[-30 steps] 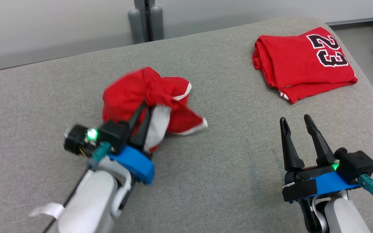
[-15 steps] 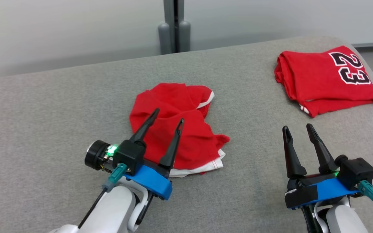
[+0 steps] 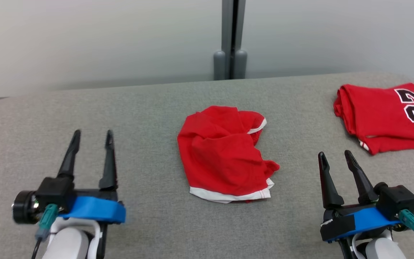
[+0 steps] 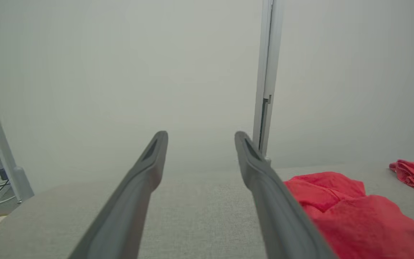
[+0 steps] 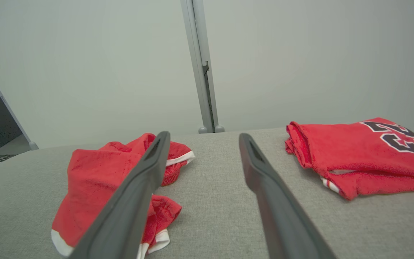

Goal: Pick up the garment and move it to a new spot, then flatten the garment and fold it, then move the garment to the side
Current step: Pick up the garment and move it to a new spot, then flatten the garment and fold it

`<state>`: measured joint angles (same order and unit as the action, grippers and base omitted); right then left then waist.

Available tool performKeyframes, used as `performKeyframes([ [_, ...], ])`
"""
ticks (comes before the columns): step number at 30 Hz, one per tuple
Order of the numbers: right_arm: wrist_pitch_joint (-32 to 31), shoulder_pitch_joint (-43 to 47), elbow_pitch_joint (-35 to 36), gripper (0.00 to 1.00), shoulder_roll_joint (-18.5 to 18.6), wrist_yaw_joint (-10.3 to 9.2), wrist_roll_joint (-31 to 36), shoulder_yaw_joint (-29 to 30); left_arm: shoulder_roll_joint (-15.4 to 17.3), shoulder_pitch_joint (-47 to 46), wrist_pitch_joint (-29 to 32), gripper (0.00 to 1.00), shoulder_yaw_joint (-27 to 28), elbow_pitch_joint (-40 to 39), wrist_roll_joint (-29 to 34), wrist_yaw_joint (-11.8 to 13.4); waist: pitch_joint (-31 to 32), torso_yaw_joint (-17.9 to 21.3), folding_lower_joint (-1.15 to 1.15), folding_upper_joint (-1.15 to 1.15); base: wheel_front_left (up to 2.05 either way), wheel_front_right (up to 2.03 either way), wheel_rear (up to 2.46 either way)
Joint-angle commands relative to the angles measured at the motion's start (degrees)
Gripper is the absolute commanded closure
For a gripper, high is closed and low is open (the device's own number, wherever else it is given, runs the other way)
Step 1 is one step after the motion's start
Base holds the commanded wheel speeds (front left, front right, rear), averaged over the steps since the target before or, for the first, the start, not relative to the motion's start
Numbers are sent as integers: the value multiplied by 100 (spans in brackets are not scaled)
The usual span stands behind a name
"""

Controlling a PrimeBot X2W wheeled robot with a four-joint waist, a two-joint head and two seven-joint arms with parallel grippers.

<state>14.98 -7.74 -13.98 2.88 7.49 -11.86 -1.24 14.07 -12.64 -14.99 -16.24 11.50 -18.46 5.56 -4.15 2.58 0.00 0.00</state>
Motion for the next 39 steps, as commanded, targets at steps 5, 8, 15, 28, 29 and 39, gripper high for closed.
performKeyframes([
  [5, 27, 163, -39, 0, 2, 0, 81, 88, 84, 535, -26, 0, 448, -160, 121, 77, 126, -232, 0, 0, 0, 0, 0],
  [8, 28, 253, -55, 0, 3, 0, 95, 103, 53, 792, -26, 0, 663, -217, 153, 20, 192, -311, 0, 0, 0, 0, 0],
  [15, -18, 428, -71, 0, 4, 0, 104, 153, -95, 1304, -27, 0, 931, -265, 294, -190, 285, -416, 0, 0, 0, 0, 0],
  [28, -144, 573, -14, 0, 3, 0, 124, 138, -412, 1385, -27, 0, 1215, -111, 595, -523, 302, -428, 0, 0, 0, 0, 0],
  [29, -159, 574, -5, 0, 3, 0, 125, 139, -440, 1374, -27, 0, 1262, -106, 634, -559, 294, -420, 0, 0, 0, 0, 0],
  [39, -161, 594, 14, 0, 3, 0, 102, 134, -550, 1357, -27, 0, 1426, -72, 809, -691, 252, -397, 0, 0, 0, 0, 0],
])
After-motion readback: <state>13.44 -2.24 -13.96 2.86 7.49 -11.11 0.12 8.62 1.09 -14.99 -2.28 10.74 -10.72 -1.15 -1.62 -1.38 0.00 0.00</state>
